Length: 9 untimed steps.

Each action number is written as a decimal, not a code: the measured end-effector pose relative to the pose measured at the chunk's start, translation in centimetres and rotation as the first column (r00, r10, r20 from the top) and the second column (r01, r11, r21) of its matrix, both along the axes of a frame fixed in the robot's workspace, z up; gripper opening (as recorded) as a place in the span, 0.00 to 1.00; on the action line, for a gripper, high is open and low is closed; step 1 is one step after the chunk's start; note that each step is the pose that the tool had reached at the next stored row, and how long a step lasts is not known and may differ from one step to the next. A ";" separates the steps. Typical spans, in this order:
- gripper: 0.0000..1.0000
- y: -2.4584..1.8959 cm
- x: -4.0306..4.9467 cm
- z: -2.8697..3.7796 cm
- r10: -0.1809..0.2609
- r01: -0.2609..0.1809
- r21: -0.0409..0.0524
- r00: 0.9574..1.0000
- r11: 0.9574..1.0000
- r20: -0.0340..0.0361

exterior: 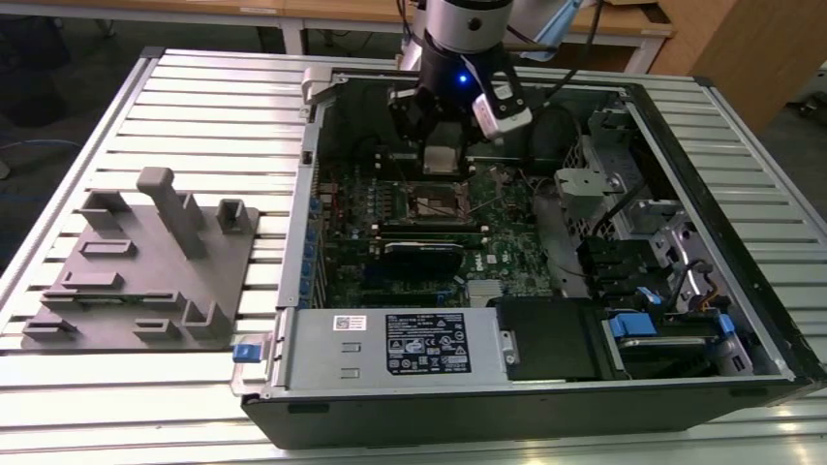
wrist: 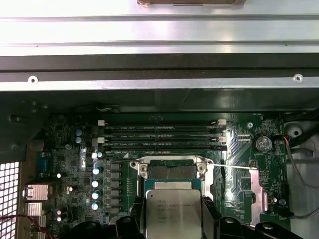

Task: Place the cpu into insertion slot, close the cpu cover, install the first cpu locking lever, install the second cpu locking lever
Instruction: 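Place the cpu into insertion slot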

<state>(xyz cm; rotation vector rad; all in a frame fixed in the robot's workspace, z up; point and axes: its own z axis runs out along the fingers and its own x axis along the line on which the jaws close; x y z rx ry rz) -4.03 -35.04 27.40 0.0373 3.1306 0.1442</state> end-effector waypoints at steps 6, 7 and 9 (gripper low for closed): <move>0.54 0.00 0.00 -0.17 0.000 0.000 0.000 1.000 1.000 0.000; 0.54 0.00 0.00 -0.23 0.000 0.000 0.000 1.000 1.000 0.000; 0.54 0.00 0.00 -0.36 0.000 0.000 0.000 1.000 1.000 0.000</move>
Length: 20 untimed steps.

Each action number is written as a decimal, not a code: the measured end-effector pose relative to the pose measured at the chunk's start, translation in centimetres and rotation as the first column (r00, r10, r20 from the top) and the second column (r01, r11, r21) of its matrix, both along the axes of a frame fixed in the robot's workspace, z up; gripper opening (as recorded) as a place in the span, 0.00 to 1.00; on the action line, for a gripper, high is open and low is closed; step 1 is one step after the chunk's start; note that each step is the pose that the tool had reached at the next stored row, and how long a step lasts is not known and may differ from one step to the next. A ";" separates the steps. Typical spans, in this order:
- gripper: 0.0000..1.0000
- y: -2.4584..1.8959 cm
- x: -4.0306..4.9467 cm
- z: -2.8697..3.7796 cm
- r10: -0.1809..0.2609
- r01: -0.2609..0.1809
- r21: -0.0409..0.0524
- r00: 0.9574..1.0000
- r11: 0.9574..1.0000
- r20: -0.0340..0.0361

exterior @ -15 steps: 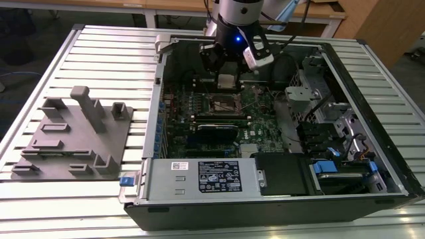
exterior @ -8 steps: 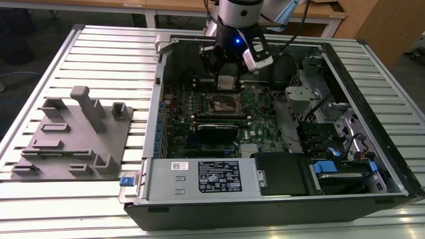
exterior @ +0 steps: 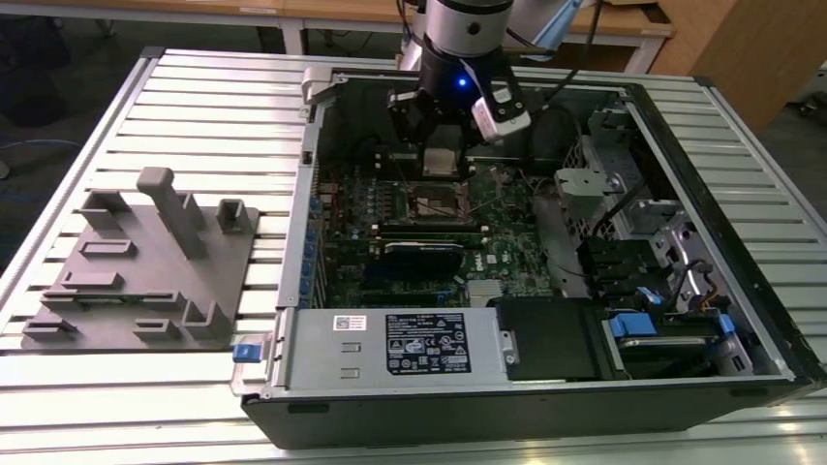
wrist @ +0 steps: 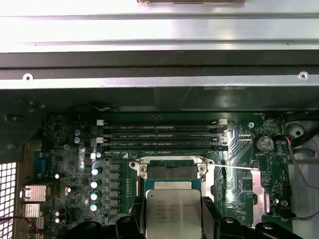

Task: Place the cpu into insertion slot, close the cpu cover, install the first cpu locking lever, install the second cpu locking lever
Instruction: 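Place the cpu into insertion slot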

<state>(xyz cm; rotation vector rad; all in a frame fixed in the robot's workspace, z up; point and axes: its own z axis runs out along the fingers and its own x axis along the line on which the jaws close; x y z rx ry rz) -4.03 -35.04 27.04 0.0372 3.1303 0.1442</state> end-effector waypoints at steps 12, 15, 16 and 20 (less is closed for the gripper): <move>0.54 0.00 0.00 -0.59 0.001 -0.001 0.000 1.000 1.000 0.000; 0.54 0.00 0.00 -0.63 0.001 -0.001 0.000 1.000 1.000 0.000; 0.54 0.00 0.00 -0.66 0.001 -0.001 0.000 1.000 1.000 0.000; 0.54 0.00 0.00 -0.77 0.001 -0.001 0.000 1.000 1.000 0.000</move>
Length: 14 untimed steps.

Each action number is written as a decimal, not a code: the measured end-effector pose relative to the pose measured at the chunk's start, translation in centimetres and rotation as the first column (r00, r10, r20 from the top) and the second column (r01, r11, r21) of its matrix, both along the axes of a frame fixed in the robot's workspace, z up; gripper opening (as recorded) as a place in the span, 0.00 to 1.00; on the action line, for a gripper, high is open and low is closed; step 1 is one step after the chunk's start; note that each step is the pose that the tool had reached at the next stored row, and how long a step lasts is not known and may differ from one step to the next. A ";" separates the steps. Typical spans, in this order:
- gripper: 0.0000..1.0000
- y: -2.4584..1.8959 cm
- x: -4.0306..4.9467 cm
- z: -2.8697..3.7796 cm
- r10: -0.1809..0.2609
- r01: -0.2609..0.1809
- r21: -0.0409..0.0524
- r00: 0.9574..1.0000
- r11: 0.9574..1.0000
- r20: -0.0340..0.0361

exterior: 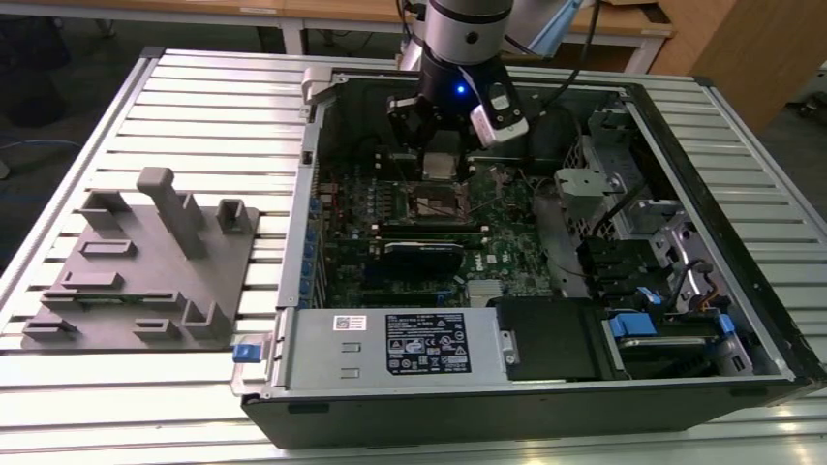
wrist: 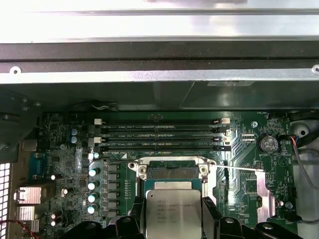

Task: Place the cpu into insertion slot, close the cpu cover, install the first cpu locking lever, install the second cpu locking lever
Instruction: 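Place the cpu into insertion slot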

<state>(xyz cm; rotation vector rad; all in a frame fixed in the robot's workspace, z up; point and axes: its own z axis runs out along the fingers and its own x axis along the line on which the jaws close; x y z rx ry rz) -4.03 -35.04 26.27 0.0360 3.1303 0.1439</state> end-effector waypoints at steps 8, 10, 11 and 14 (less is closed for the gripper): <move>0.54 0.00 0.00 -0.02 0.000 0.000 0.000 1.000 1.000 0.000; 0.54 0.00 0.00 -0.03 -0.005 0.005 0.000 1.000 1.000 0.000; 0.54 0.00 0.00 -0.05 -0.013 0.013 0.000 1.000 1.000 0.000; 0.54 0.00 0.00 -0.07 -0.043 0.043 0.000 0.999 0.999 0.000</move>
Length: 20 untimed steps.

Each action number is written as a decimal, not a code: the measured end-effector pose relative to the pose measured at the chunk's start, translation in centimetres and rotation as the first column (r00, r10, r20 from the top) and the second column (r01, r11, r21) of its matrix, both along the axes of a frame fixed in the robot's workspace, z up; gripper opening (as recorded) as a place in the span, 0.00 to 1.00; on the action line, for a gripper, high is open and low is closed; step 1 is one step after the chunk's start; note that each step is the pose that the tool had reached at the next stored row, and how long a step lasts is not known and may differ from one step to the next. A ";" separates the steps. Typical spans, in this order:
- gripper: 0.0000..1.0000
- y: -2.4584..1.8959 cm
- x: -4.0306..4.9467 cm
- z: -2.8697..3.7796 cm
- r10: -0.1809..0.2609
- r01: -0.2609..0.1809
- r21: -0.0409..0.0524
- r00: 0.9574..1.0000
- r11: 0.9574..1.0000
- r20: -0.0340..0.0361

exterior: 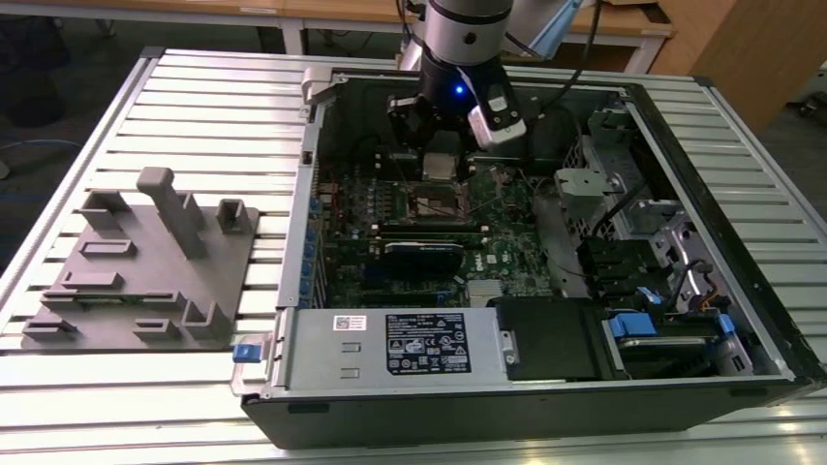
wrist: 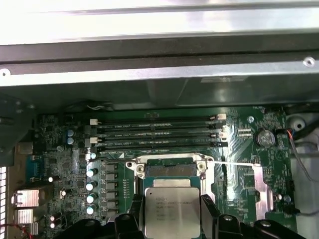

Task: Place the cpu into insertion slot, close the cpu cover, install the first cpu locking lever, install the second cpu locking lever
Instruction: 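Place the cpu into insertion slot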

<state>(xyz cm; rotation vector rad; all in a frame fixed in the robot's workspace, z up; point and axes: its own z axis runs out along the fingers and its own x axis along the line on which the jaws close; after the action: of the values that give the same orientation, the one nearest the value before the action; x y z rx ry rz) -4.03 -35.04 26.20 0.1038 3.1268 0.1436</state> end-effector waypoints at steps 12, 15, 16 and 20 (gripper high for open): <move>0.54 0.00 0.00 -0.11 -0.179 0.179 0.000 0.984 0.984 0.000; 0.54 0.00 0.00 -0.11 -0.181 0.181 0.000 0.984 0.984 0.000; 0.54 0.00 0.00 -0.11 -0.181 0.181 0.000 0.984 0.984 0.000; 0.54 0.00 0.00 -0.11 -0.187 0.187 0.000 0.982 0.982 0.000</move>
<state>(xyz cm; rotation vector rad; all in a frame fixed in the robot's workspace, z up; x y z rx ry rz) -4.03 -35.04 26.09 0.3954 3.0948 0.1413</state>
